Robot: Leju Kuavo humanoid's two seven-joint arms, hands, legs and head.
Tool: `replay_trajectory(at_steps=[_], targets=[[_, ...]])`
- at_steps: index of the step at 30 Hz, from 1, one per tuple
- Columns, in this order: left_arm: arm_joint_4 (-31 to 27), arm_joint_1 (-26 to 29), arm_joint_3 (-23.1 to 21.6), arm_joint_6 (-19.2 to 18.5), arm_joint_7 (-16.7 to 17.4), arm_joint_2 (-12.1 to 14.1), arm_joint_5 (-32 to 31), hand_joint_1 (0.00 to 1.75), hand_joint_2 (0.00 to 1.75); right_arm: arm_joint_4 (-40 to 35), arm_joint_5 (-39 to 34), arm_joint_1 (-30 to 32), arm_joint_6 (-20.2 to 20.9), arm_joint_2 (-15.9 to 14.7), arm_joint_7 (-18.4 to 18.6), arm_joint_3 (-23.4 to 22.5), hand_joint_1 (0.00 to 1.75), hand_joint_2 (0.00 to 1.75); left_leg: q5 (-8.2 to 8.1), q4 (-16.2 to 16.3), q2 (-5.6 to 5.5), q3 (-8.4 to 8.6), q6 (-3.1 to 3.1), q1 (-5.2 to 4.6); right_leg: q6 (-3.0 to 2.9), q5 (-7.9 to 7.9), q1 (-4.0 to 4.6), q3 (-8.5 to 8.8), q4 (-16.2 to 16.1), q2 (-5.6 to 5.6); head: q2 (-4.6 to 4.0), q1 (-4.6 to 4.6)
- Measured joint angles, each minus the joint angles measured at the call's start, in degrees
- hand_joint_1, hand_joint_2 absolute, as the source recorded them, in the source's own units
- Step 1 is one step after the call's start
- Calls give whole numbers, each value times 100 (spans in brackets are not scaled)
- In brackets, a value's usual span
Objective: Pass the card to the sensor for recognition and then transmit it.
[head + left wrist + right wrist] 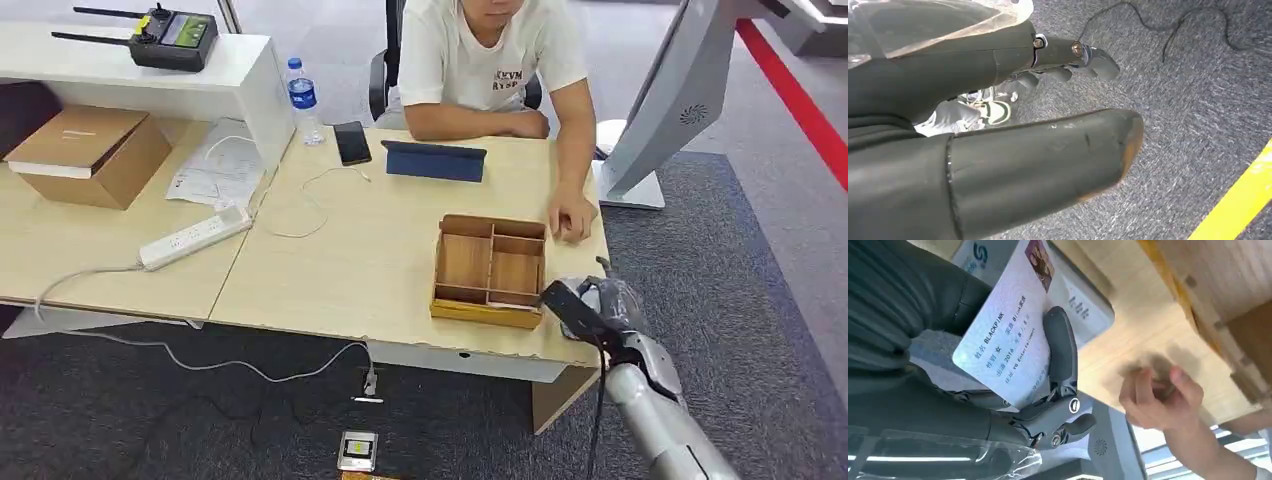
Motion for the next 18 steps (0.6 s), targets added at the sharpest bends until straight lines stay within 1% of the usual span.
replay_trajectory(at_steps=[5, 9, 18], targets=[[0, -40, -92, -28, 0, 0, -28, 0, 0, -55, -251, -173, -18, -146, -55, -109, 175, 175, 1, 1, 1, 0, 1, 0, 1, 1, -1, 0, 0, 0, 0, 0], [0, -72, -135, -61, 0, 0, -39, 0, 0, -98, -271, -270, -17, -269, -30, -201, 175, 175, 1, 1, 0, 0, 1, 0, 2, 2, -1, 2, 0, 0, 0, 0], [0, -93, -245, -68, -2, -13, -57, 0, 0, -88, 127, -188, -6, -367, 50, -238, 175, 175, 1, 0, 0, 1, 1, 0, 2, 2, 0, -1, 0, 0, 0, -2]])
